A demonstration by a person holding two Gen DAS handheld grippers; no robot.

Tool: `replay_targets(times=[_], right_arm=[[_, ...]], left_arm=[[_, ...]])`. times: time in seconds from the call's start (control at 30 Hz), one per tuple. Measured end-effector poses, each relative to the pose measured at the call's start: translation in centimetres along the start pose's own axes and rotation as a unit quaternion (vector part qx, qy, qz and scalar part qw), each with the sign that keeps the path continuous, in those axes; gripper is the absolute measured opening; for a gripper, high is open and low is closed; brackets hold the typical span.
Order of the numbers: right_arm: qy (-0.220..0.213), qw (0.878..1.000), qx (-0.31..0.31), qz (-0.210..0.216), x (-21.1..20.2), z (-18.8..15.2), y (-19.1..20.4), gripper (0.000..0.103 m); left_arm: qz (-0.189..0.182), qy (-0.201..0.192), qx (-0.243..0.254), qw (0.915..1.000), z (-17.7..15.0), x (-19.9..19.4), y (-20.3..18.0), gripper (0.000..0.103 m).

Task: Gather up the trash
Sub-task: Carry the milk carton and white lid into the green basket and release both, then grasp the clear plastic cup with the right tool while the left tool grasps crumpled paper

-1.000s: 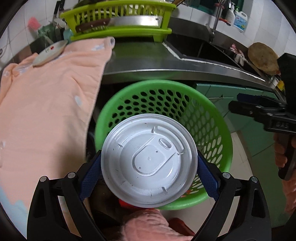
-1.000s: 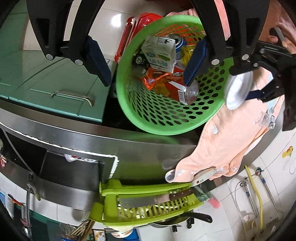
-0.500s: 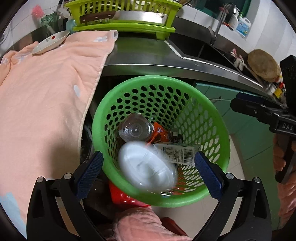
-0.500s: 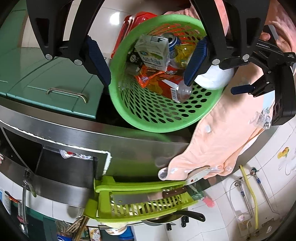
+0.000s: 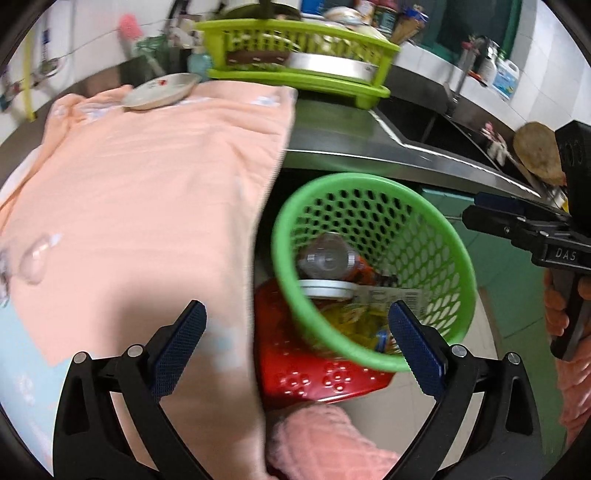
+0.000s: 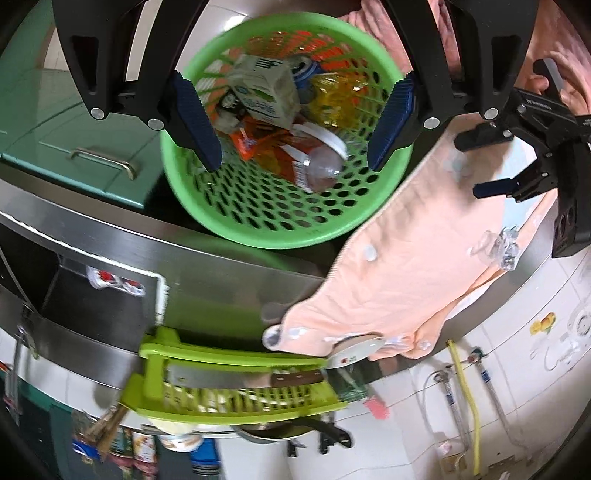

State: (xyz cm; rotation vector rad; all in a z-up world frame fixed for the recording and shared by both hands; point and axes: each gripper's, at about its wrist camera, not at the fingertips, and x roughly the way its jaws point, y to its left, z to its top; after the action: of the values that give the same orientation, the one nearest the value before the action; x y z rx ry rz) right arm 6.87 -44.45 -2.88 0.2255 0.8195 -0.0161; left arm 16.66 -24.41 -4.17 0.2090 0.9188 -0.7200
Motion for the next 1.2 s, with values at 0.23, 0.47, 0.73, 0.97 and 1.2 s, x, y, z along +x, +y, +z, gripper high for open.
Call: replay_targets(times=[0.23,0.47,0.73,0.97,1.2], right_arm=[[0.011,0.999,-0.041,0.03,2.3,1.6,5.1,0.078],[0.024,0.994,-0.086,0.063,5.2,3.5,11.2,0.078],[0.033,0.985,-0.135,0.098,8.1,5.4,17.7,0.078],[0.042,0.975,-0.172,0.136,10.6,6.8,22.7,0.078],[0.052,0.961,-0.203,0.177,13.7,7.9,27.3,0.088]], left_arm=[[0.051,-0.023,-0.032,0.998,-1.5,-3.9,5.6,0.097],[0.107,-0.044,-0.091,0.9891,-3.2,-7.8,13.4,0.097],[0.163,-0.068,-0.162,0.9708,-4.0,-11.5,21.8,0.097],[0.187,-0.073,-0.203,0.9585,-3.9,-12.3,27.6,0.097],[0.179,-0.073,-0.221,0.9558,-2.6,-11.3,31.0,0.097]])
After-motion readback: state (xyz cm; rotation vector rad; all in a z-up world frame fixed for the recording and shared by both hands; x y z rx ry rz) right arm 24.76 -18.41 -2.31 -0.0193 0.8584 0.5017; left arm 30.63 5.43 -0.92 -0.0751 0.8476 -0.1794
